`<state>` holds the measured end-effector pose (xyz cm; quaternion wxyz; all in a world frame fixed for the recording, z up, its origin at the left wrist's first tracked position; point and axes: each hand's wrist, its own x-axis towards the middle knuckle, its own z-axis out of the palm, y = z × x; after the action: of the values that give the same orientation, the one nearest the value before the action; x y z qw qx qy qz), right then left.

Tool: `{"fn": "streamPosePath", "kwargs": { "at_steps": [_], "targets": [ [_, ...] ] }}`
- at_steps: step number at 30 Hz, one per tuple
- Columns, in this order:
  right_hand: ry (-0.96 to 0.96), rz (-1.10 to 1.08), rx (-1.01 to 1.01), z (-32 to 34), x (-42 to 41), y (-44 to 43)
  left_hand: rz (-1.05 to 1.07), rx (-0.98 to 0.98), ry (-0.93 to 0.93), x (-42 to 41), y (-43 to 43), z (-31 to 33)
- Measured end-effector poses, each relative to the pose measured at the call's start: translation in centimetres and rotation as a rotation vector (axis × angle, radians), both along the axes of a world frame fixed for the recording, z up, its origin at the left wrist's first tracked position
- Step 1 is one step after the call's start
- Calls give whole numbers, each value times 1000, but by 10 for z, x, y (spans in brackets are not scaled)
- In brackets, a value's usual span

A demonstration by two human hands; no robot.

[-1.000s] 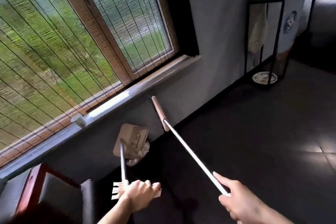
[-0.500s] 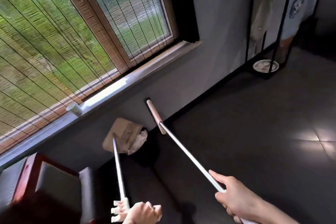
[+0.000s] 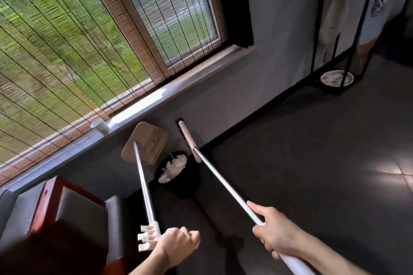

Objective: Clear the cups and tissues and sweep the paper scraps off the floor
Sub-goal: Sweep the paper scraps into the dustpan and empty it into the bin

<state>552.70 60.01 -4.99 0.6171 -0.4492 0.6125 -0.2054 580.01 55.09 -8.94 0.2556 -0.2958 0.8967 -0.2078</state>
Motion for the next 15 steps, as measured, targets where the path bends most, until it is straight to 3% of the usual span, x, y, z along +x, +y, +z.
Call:
{"fn": "streamPosePath", "kwargs": {
  "at_steps": [6,11,15],
  "targets": [
    [-16,-4,-9,-5,6,-16,22,20,95,14,11,12],
    [-75,-41,34,-3,6,-24,111,67,59,14,4,53],
    [-117,-83,74,14,9,-31,132,-42,163,16,5,108]
  ]
}}
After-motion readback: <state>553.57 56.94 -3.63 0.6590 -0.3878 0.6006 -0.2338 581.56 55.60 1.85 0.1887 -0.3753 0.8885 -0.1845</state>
